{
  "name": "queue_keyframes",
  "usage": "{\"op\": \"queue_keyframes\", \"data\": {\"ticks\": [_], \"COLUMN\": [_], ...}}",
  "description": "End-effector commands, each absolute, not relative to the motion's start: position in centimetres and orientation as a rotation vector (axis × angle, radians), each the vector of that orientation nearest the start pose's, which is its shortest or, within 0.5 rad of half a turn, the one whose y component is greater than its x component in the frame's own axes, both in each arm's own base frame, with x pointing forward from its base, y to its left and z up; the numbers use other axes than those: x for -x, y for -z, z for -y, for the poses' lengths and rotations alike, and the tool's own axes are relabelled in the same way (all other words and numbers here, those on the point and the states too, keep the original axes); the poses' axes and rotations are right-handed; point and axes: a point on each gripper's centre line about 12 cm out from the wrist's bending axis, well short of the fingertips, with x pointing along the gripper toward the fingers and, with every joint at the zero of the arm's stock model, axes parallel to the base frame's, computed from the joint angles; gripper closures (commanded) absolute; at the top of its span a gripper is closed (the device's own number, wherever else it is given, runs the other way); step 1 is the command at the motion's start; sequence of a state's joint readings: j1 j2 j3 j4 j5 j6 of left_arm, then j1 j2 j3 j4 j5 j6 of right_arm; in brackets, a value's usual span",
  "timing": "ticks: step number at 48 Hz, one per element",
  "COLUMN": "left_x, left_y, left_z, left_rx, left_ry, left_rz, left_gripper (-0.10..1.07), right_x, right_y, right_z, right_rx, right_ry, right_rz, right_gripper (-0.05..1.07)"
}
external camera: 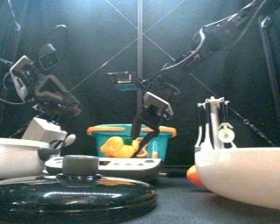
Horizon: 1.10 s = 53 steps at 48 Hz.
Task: Grab squash half
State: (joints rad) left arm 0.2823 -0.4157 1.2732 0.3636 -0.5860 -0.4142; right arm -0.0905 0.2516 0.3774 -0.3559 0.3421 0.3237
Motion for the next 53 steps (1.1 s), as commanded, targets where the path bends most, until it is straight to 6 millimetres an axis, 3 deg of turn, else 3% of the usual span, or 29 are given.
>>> {"op": "queue_keyframes", "data": {"ticks": [1, 23, 53], "left_x": [-24.0, -24.1, -24.1], "left_y": [-16.9, -17.0, -17.0], "left_z": [-4.6, -4.7, -4.8], "left_rx": [0.176, 0.177, 0.199], "left_ry": [-0.103, -0.103, -0.12], "left_rz": [-0.272, -0.269, -0.263], "left_gripper": [0.22, 0.21, 0.22], "right_x": [-44.4, -43.2, -42.8], "right_y": [-15.6, -20.3, -19.8], "right_z": [5.5, 2.7, 2.3], "right_rx": [0.028, 0.059, 0.067], "right_ry": [0.195, 0.17, 0.162], "right_rz": [-0.908, -0.885, -0.903], "right_gripper": [0.37, 0.37, 0.38]}}
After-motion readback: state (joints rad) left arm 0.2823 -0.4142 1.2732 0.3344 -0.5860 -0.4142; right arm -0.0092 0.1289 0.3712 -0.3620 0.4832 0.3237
